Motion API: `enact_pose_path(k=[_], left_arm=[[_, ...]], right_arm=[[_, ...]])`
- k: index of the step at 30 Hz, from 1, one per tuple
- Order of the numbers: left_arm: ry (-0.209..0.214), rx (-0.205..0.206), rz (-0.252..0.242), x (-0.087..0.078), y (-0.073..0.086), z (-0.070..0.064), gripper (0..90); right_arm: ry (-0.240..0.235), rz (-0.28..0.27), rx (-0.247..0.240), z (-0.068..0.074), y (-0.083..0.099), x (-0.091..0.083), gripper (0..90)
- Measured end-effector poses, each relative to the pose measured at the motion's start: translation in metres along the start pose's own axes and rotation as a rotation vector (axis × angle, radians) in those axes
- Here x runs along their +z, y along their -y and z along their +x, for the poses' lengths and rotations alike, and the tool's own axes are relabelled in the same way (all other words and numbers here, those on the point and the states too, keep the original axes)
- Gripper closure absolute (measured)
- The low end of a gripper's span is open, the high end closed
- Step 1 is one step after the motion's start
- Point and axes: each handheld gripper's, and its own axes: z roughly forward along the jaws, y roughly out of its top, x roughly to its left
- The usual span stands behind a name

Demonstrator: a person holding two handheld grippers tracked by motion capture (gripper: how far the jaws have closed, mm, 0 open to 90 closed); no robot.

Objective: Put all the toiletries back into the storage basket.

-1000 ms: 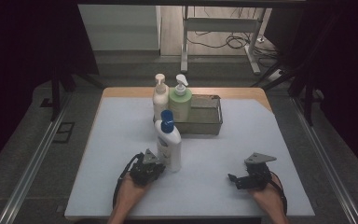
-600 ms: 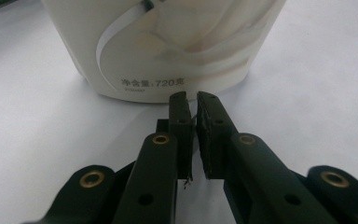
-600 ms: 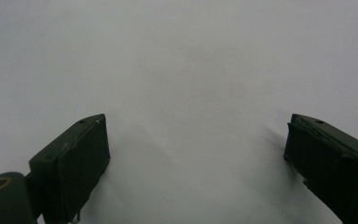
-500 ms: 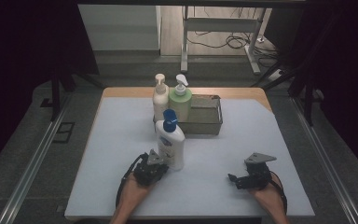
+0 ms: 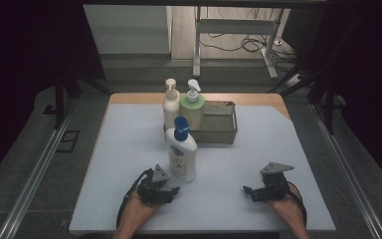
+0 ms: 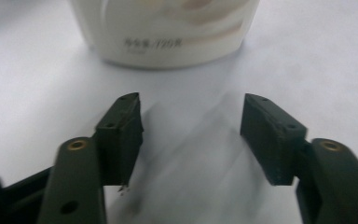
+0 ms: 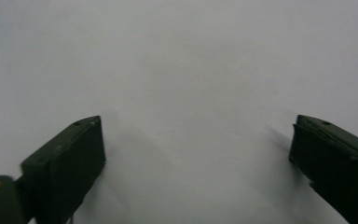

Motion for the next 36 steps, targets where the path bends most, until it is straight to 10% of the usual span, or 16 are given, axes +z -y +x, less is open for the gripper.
enact_pose_path(k=[10, 36], left_arm=[[-0.052, -0.028, 0.017, -0.013, 0.019, 0.005, 14.5], [-0.080, -0.044, -0.012, -0.023, 0.034, 0.013, 12.1]], right_arm=[[-0.012, -0.022, -0.008, 0.002, -0.003, -0.007, 0.0], [-0.123, -0.081, -0.073, 0.036, -0.046, -0.011, 0.0]])
